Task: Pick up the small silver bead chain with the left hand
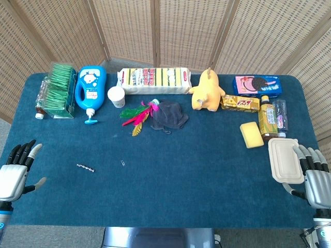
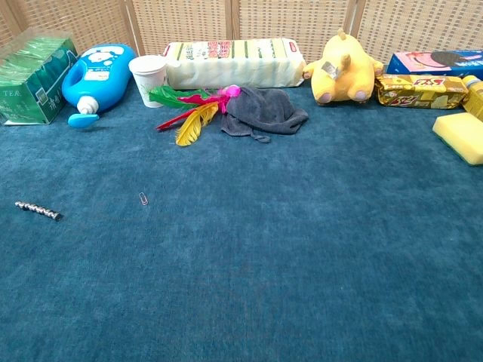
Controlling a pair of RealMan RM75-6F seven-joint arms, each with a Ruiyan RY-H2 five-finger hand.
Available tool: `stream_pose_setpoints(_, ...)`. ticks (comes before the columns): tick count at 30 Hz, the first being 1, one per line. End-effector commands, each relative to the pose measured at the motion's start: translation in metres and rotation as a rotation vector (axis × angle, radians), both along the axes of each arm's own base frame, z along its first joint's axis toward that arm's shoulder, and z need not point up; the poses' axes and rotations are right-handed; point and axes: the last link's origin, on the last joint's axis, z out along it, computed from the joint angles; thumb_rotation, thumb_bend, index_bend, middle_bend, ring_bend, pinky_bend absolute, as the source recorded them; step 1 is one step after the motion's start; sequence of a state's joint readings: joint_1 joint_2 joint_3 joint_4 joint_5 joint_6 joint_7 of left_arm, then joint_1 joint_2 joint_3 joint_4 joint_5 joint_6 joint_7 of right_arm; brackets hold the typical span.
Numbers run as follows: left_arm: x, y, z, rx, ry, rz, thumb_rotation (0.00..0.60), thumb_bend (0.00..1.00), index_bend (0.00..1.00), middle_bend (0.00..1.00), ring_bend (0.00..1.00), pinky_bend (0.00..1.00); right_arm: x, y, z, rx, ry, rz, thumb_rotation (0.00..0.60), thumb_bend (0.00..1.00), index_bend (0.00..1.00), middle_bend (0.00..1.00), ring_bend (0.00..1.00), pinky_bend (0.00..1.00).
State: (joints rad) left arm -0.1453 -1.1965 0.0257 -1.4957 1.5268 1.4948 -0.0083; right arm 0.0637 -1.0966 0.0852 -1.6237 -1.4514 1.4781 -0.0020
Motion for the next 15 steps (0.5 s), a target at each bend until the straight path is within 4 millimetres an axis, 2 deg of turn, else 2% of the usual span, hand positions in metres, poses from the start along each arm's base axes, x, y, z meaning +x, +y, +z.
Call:
stream_pose_setpoints(1, 0.000, 0.000, -0.001, -0.004, 0.001, 0.002, 0.600, 0.33, 0.00, 0.00, 0.00, 0.00, 0.000, 0.000, 0.000, 0.001, 0.000, 0.000, 0.600, 0.00, 0.00, 0.00, 0.00, 0.00)
stream_pose_setpoints(10, -0.003, 0.002, -0.004, -0.016, 0.011, 0.003, 0.600, 0.33, 0.02, 0.00, 0.00, 0.00, 0.002, 0.001, 0.000, 0.003, -0.003, 0.007, 0.600, 0.00, 0.00, 0.00, 0.00, 0.00)
stream_pose_setpoints(15, -0.003, 0.015, -0.018, -0.053, 0.031, -0.039, 0.600, 0.33, 0.11, 0.00, 0.00, 0.00, 0.003, 0.002, 0.000, 0.007, -0.005, 0.008, 0.600, 0.00, 0.00, 0.00, 0.00, 0.00)
